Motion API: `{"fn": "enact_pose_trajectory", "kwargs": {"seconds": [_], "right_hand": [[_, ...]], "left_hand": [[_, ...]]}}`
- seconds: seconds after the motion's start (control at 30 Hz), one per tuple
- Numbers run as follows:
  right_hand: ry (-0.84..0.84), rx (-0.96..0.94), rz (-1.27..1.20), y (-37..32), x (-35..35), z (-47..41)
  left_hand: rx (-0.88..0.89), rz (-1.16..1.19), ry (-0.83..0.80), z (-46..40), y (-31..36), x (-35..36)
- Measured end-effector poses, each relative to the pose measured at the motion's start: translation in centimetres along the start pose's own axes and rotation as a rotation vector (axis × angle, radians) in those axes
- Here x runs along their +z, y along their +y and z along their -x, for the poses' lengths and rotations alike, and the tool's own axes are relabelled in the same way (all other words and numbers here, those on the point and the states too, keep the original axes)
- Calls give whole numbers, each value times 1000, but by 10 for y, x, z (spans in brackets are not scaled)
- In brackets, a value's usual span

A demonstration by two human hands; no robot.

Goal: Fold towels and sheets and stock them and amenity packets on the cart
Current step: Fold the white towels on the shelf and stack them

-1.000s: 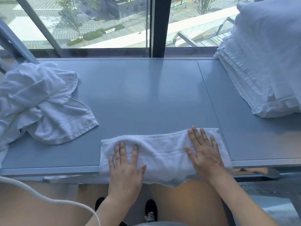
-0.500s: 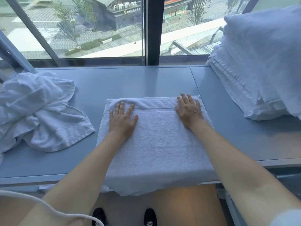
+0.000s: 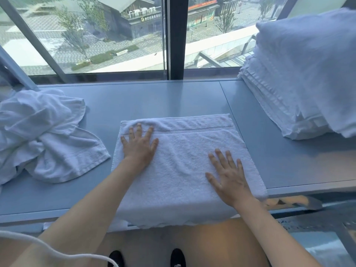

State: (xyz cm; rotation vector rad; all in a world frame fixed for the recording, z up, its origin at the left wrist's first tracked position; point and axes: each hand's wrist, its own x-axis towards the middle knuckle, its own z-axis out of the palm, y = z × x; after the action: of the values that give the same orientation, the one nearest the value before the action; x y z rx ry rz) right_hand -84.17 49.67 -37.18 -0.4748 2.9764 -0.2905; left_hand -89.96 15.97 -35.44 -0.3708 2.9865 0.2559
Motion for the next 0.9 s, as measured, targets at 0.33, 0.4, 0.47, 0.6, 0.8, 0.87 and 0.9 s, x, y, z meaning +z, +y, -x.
{"fn": "enact_pose_trajectory", "kwargs": {"seconds": [0.33, 0.4, 0.47, 0.6, 0.8, 0.87, 0.9], "right_hand": [[6, 2, 1, -1, 1, 4], [16, 0, -2, 0, 1, 5], [24, -7, -12, -1, 2, 3], [34, 12, -26, -2, 0, -20], [10, 57, -18, -5, -15, -109], [-3, 66, -16, -7, -20, -137], [-10, 68, -14, -8, -22, -147]], "left_hand": [[-12, 46, 15, 177, -27, 33], [23, 50, 55, 189, -33, 41], [36, 51, 56, 183, -37, 45], [40, 46, 69, 137, -44, 41], [29, 58, 39, 44, -46, 20], [32, 60, 31, 17, -46, 13], [34, 61, 26, 6, -46, 12]]}}
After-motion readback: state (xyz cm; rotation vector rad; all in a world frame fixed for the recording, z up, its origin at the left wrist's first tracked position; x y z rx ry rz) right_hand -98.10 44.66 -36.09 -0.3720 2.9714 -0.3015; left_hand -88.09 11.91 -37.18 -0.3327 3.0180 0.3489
